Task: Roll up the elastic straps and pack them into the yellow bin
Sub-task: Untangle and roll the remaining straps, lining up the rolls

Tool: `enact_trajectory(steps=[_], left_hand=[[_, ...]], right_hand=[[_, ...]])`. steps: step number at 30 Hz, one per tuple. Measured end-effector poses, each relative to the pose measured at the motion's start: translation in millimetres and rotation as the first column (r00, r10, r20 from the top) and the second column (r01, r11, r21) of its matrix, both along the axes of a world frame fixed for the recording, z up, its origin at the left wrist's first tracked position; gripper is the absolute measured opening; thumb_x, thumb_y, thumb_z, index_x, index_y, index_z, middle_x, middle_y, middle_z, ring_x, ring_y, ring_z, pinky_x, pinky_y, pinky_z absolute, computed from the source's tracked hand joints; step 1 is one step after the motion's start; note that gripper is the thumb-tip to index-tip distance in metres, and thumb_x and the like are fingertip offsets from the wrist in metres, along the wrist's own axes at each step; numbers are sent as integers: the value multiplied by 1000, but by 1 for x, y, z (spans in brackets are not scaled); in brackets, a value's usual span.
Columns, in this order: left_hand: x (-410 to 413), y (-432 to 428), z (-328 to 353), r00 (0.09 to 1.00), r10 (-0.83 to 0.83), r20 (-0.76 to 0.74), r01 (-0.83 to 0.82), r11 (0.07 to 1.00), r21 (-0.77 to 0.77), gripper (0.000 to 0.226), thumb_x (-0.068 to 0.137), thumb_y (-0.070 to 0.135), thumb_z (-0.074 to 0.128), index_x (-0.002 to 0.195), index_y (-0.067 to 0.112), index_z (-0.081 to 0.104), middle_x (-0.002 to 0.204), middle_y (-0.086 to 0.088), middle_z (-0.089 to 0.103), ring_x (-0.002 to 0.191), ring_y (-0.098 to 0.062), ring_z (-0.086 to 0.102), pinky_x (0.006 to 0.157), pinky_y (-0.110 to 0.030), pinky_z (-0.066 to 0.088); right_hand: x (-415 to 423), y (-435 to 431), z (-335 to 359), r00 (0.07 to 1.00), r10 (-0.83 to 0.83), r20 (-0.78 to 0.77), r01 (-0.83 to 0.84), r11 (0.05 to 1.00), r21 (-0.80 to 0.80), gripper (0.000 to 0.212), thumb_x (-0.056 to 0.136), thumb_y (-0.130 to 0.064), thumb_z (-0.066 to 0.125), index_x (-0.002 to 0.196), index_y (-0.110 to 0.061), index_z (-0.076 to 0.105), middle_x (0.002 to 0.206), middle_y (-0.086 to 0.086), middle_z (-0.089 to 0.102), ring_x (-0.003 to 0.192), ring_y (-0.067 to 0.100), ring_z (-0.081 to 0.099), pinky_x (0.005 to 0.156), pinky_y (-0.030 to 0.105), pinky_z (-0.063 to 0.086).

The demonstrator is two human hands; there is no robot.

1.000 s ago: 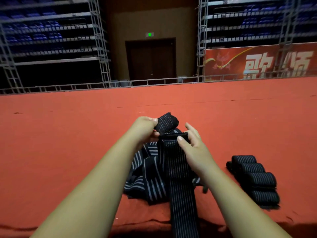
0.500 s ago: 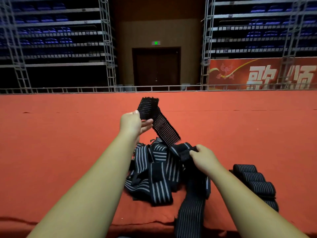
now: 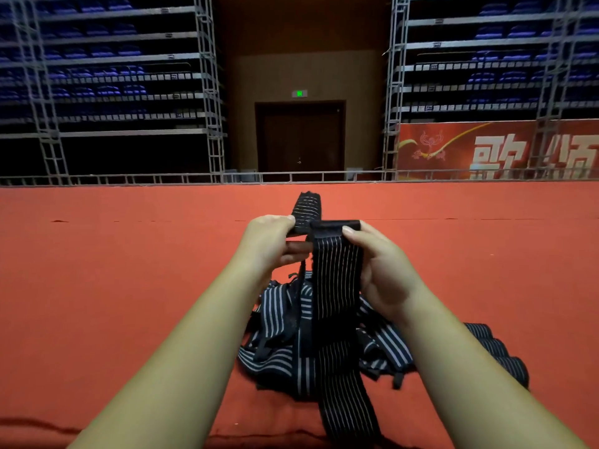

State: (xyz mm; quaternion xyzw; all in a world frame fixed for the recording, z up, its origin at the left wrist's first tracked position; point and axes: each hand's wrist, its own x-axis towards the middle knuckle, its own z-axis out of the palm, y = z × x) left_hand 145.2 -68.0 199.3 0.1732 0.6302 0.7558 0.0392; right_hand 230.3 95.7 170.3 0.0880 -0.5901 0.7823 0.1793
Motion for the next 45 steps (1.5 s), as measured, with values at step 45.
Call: enact_trajectory(steps=[45], left_hand=[[101, 16, -85, 997, 81, 1, -76, 924, 376, 5, 113, 16, 57, 111, 18, 61, 97, -13, 78, 85, -28, 75, 82, -51, 63]], right_hand=[[90, 2, -66, 990, -19, 140, 22, 1000, -19, 25, 110, -21, 59, 122, -9, 77, 114, 13, 80, 98, 22, 76, 81, 32, 62]])
